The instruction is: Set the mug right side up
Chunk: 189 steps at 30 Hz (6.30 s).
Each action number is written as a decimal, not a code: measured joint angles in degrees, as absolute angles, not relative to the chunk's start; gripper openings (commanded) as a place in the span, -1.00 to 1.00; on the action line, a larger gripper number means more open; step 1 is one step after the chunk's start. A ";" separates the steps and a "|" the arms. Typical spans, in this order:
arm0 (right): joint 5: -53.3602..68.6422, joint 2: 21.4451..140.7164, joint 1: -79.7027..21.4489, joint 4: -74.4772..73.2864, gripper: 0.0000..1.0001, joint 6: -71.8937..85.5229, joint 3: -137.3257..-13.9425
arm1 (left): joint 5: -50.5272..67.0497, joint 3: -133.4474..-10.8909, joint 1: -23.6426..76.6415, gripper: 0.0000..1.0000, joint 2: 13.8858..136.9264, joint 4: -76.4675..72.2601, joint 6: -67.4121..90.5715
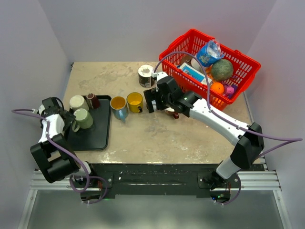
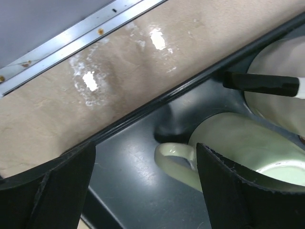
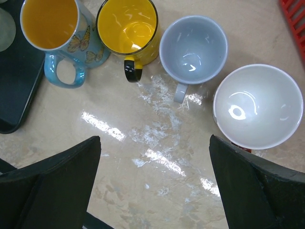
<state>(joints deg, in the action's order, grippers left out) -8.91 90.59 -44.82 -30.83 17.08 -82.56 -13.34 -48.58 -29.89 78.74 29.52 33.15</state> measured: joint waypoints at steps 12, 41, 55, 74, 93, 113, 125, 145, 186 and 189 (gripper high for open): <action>-9.96 90.35 -44.56 -30.02 0.98 17.82 -80.36 | -6.02 -43.33 -29.89 0.66 73.58 27.22 30.39; -9.39 90.37 -44.56 -30.04 0.97 18.06 -80.25 | 2.37 -45.36 -17.54 0.55 70.85 29.10 18.06; -9.39 90.41 -44.56 -30.65 0.97 17.98 -80.25 | 4.51 -42.78 -14.83 0.06 71.20 26.30 16.97; -9.39 90.78 -44.51 -30.83 0.97 18.06 -80.29 | 0.19 -39.07 -13.80 -0.83 71.13 22.63 21.32; -8.93 90.78 -44.49 -30.83 0.98 19.14 -80.31 | -1.37 -40.25 -13.41 -1.00 64.38 31.53 23.68; -1.76 83.61 -44.47 -22.98 0.96 20.40 -76.93 | 15.84 -53.91 -13.19 -1.00 56.47 35.57 32.25; 14.41 81.49 -44.45 -5.87 0.98 23.09 -75.07 | 29.02 -53.63 -5.43 -1.00 56.29 16.51 49.78; 25.45 93.25 -41.87 11.40 0.91 37.32 -87.83 | 36.58 -53.47 6.20 -1.00 59.88 -22.22 68.66; 43.18 94.98 -36.32 22.24 -1.00 51.00 -85.89 | 40.45 -50.92 9.21 0.52 63.96 -37.82 68.23; 42.13 94.76 -36.36 21.85 -1.00 51.03 -83.20 | 40.27 -50.94 9.54 0.85 63.96 -33.74 65.67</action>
<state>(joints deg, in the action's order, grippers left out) 42.13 94.76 -36.36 21.85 51.03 -83.20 40.27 -50.94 9.54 63.96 -33.74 65.67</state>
